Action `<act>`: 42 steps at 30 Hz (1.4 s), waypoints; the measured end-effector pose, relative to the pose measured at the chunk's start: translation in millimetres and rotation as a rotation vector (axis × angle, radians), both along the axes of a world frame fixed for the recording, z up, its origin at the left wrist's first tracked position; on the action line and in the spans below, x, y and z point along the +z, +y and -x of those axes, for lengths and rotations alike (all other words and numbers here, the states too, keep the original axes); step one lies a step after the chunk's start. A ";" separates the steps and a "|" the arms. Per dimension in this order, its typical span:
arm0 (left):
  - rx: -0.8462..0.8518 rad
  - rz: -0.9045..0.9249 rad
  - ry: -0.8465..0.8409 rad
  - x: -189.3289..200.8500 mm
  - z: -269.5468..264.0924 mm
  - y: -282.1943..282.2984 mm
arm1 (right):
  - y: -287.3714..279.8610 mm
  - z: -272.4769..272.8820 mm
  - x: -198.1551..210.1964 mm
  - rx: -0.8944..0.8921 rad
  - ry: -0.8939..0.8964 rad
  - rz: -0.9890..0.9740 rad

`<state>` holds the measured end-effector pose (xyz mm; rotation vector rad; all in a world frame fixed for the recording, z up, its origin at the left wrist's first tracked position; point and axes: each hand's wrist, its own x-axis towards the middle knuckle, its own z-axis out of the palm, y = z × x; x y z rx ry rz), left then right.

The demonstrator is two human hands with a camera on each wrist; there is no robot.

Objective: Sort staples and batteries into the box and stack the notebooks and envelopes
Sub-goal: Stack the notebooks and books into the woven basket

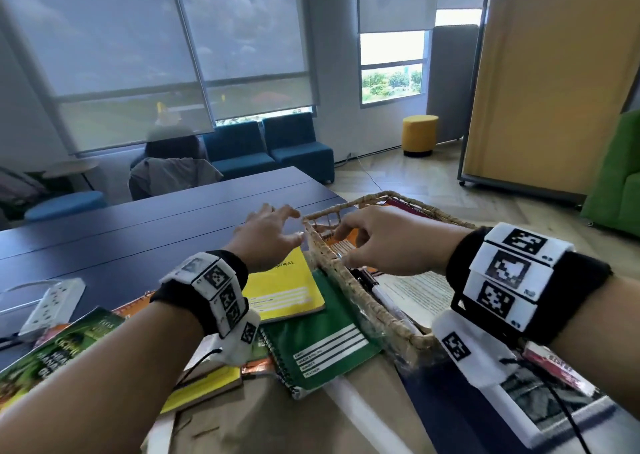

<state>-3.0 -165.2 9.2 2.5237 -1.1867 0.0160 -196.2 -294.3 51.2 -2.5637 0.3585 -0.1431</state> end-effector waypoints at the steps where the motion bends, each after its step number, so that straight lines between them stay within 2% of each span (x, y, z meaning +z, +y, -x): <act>1: 0.005 0.036 0.003 -0.6 -3.2 6.7 | 5.8 -1.8 1.4 0.007 -0.033 -0.004; 5: 0.058 0.160 0.032 -5.5 -14.5 38.6 | 36.7 -18.5 0.9 0.058 -0.090 -0.030; 8: 0.123 0.138 0.092 -16.4 -23.9 56.1 | 58.8 -32.8 -8.3 0.125 -0.034 0.000; 11: 0.148 -0.002 0.148 -31.2 -29.5 67.3 | 77.3 -43.7 -23.3 0.173 0.042 0.049; 19: 0.211 -0.401 0.228 -50.3 -42.1 90.4 | 112.8 -105.6 -71.5 0.165 0.210 0.229; 25: 0.196 -0.400 0.267 -46.3 -41.9 92.4 | 125.0 -129.1 -87.2 0.152 0.293 0.235; 30: 0.235 -0.427 0.217 -29.4 -56.3 97.7 | 119.4 -145.5 -90.0 0.062 0.269 0.243; 36: 0.265 -0.444 0.300 -29.4 -86.0 109.6 | 108.9 -157.1 -95.6 0.089 0.281 0.278; 42: 0.394 -0.427 0.172 -37.5 -108.7 116.0 | 97.3 -167.7 -94.6 0.145 0.295 0.272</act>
